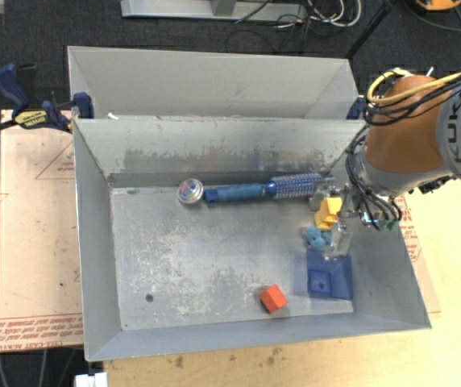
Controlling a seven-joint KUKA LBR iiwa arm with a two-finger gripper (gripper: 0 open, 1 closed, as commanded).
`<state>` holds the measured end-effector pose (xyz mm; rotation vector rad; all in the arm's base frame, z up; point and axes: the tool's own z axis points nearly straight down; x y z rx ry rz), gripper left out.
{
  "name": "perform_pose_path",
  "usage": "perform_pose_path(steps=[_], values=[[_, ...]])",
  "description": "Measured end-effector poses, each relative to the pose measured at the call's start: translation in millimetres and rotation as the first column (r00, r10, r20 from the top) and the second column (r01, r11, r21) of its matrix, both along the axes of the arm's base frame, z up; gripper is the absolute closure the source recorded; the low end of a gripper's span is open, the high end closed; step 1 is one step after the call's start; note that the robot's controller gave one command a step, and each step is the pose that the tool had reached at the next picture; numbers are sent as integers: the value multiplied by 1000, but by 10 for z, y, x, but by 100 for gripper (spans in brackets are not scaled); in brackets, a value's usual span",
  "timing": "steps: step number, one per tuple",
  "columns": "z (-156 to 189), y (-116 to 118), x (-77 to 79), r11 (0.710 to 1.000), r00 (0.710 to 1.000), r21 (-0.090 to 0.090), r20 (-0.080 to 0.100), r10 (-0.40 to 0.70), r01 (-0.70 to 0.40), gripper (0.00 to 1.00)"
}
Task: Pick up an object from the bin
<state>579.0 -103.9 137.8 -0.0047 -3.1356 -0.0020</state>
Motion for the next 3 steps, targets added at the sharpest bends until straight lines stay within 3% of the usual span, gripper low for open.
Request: perform_pose_path(steps=[1,2,3], values=[[-678,-310,-218,849,849,3,8,528,-528,0],[-655,-305,-203,849,848,1,11,529,-529,100],[1095,-177,133,863,863,-9,17,505,-505,100]])
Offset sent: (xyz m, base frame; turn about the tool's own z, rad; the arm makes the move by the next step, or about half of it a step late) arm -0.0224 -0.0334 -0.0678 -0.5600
